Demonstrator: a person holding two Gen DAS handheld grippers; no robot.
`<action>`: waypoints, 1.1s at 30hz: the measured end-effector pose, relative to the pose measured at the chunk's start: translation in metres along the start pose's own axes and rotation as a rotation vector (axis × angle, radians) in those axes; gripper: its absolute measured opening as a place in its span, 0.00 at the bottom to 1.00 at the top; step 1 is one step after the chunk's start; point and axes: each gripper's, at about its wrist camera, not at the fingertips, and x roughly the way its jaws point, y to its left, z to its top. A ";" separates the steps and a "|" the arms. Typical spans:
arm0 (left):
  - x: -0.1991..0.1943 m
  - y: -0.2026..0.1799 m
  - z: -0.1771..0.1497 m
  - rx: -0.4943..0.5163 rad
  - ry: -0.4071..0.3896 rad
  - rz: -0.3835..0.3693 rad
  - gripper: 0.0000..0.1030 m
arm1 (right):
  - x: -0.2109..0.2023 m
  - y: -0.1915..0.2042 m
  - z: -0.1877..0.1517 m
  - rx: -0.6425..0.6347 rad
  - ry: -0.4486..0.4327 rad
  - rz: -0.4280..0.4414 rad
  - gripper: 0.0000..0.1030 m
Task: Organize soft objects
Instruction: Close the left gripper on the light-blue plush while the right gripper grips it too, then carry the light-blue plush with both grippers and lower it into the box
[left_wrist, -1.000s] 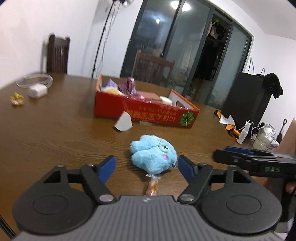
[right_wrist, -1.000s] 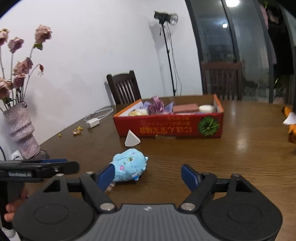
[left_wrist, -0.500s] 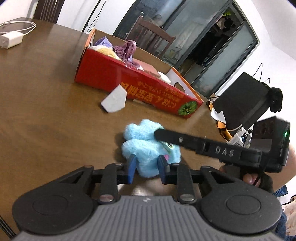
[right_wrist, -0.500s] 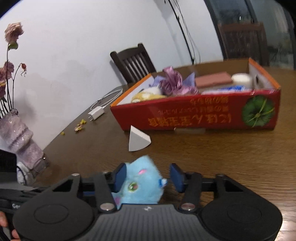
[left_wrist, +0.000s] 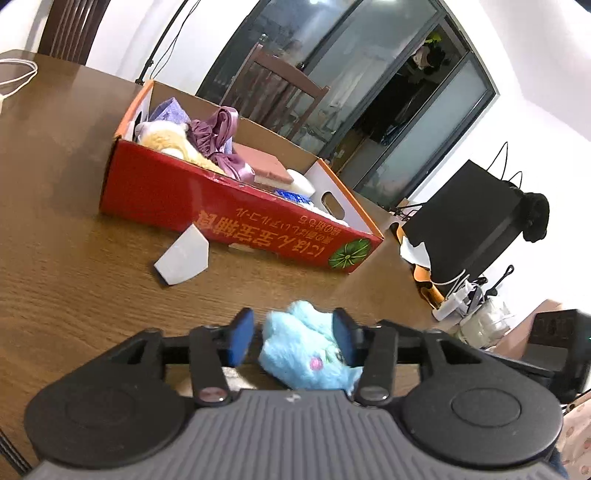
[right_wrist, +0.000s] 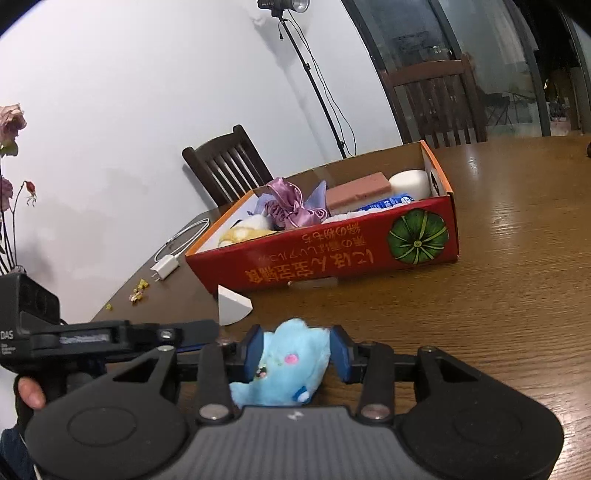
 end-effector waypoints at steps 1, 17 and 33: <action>0.001 0.000 -0.002 -0.006 0.011 -0.008 0.62 | 0.003 -0.002 -0.001 0.004 0.011 0.001 0.44; 0.009 -0.036 -0.023 0.046 0.083 -0.018 0.37 | 0.011 -0.013 -0.013 0.122 0.014 0.089 0.38; -0.023 -0.115 -0.048 0.198 0.037 -0.033 0.37 | -0.085 -0.011 -0.032 0.115 -0.145 0.087 0.38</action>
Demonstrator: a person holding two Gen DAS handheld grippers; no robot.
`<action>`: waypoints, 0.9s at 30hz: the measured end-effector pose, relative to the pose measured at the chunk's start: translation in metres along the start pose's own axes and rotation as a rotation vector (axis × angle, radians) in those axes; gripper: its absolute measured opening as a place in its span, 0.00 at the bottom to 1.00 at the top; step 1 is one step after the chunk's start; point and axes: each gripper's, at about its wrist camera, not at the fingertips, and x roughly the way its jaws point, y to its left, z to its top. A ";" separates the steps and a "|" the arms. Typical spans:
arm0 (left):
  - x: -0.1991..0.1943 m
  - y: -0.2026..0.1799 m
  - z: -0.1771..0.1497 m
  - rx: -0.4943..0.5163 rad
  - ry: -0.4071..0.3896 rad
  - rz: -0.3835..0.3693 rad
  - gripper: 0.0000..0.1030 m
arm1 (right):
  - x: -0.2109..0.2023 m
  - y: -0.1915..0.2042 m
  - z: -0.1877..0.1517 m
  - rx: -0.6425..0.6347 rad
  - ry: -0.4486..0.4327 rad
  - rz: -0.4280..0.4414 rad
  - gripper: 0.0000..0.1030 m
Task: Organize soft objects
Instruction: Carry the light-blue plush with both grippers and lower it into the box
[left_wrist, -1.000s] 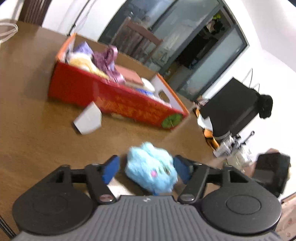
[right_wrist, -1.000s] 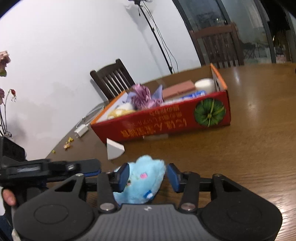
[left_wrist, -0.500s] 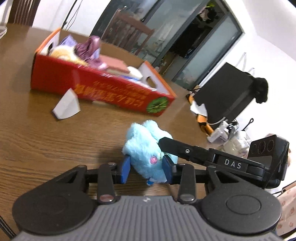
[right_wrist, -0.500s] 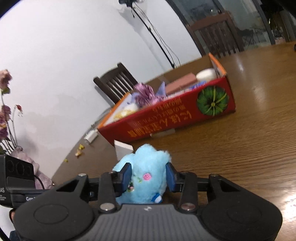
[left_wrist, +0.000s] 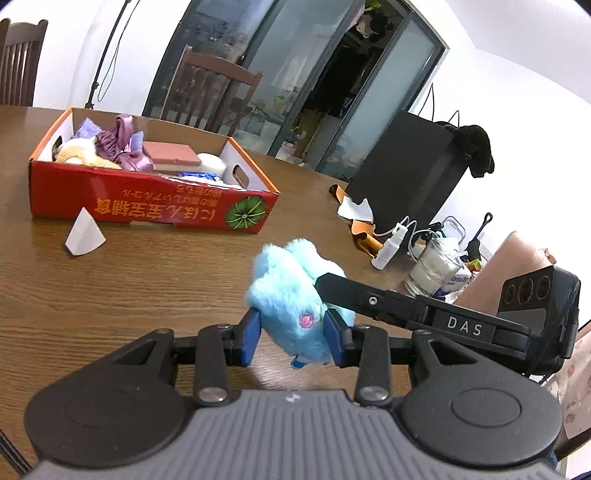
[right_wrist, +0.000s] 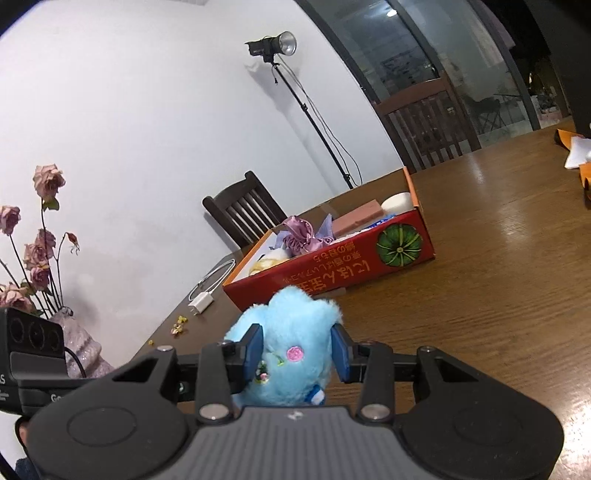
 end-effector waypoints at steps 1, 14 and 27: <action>0.001 -0.001 0.002 0.001 -0.002 0.000 0.37 | 0.000 -0.002 0.001 0.006 -0.001 0.002 0.38; 0.048 0.047 0.104 -0.020 -0.079 0.014 0.34 | 0.071 -0.009 0.091 -0.107 0.005 0.012 0.38; 0.145 0.139 0.155 -0.034 0.014 0.221 0.26 | 0.278 -0.029 0.159 -0.209 0.305 -0.084 0.25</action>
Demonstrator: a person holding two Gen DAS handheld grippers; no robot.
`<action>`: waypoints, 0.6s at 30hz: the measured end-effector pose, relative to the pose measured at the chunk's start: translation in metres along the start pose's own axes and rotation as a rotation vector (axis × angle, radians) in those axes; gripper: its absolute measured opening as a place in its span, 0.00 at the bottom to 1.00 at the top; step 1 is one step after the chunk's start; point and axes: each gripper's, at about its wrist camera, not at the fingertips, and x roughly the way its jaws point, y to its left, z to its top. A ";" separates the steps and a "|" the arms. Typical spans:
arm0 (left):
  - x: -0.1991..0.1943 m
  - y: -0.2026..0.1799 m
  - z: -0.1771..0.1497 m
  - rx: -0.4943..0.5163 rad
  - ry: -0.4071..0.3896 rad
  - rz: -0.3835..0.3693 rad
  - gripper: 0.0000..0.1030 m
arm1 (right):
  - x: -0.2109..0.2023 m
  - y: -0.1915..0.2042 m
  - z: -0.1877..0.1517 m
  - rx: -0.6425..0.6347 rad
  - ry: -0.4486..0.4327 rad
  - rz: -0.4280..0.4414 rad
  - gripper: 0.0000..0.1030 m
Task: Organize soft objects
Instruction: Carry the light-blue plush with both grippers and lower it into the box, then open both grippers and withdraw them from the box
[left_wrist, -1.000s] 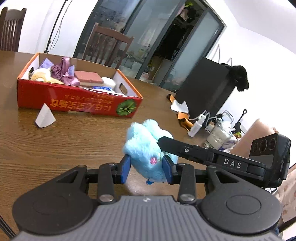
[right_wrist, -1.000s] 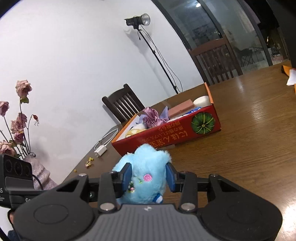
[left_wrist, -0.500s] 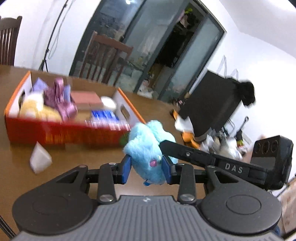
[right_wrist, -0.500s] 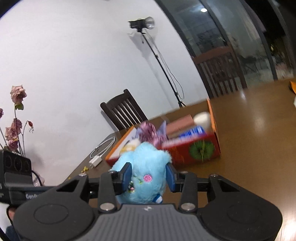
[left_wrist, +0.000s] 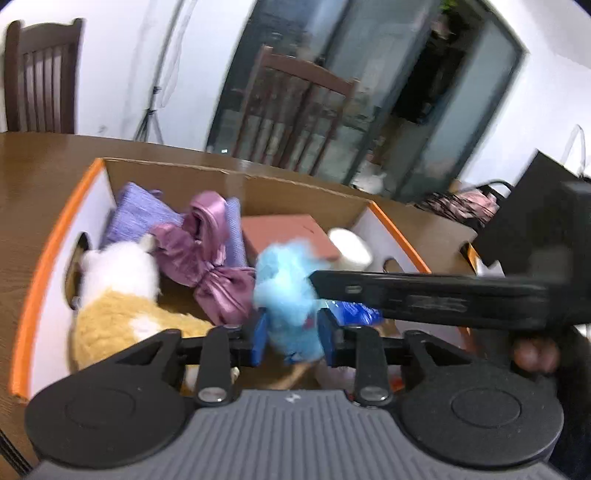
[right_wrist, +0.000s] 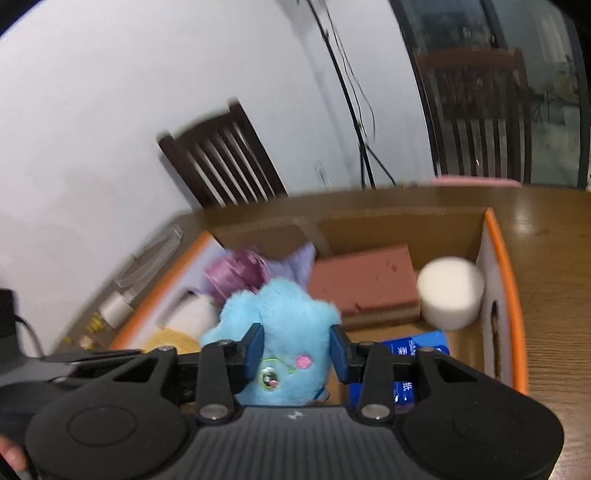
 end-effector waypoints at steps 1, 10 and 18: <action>0.003 -0.003 -0.003 0.023 0.003 0.008 0.26 | 0.010 0.001 -0.001 -0.016 0.032 -0.012 0.17; 0.014 -0.010 -0.008 0.093 0.025 0.018 0.27 | 0.030 -0.006 -0.004 0.012 0.057 -0.017 0.17; -0.057 -0.022 -0.008 0.109 -0.040 0.044 0.30 | -0.022 0.006 -0.005 -0.031 -0.001 -0.112 0.30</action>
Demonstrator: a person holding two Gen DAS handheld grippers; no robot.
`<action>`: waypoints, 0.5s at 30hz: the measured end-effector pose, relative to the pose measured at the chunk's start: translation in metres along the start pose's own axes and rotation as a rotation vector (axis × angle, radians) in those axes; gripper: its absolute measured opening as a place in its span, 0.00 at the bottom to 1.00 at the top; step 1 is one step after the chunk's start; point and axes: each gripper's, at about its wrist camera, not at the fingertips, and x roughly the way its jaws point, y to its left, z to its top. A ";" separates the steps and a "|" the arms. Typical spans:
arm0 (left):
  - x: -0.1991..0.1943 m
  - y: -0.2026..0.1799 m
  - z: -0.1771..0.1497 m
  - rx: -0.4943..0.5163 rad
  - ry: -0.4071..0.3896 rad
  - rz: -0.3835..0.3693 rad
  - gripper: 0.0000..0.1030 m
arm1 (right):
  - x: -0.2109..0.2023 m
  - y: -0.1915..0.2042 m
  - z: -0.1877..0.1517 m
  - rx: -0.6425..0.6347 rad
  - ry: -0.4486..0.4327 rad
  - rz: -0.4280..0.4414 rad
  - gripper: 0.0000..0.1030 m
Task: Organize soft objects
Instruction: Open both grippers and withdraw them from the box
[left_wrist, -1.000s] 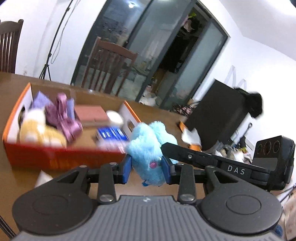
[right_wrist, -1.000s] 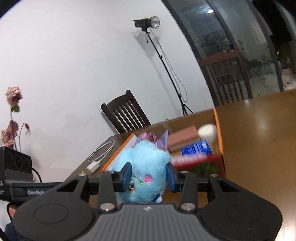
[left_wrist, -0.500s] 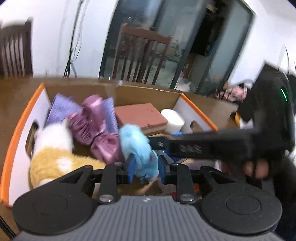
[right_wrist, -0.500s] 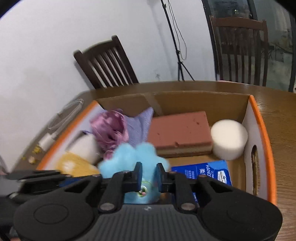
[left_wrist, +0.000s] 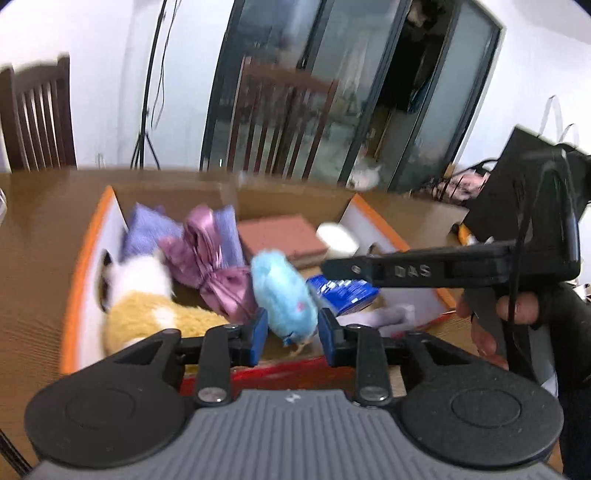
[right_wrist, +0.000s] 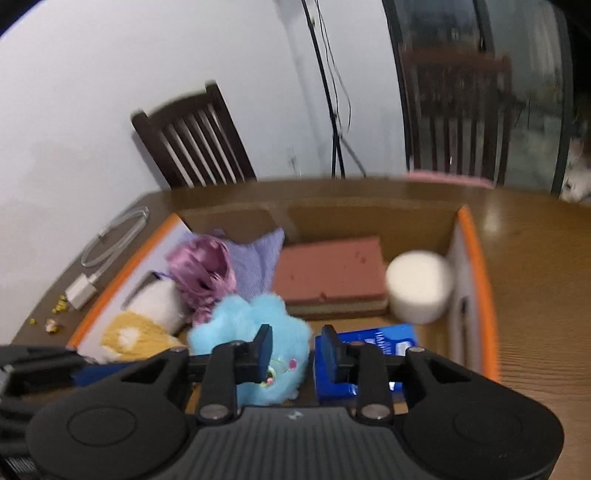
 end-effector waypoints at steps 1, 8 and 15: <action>-0.017 -0.004 0.000 0.016 -0.027 0.006 0.32 | -0.017 0.002 -0.002 0.001 -0.021 0.001 0.34; -0.105 -0.021 -0.016 0.088 -0.128 0.042 0.50 | -0.125 0.022 -0.026 -0.065 -0.172 -0.060 0.46; -0.187 -0.032 -0.071 0.087 -0.225 0.072 0.64 | -0.211 0.043 -0.085 -0.078 -0.281 -0.061 0.54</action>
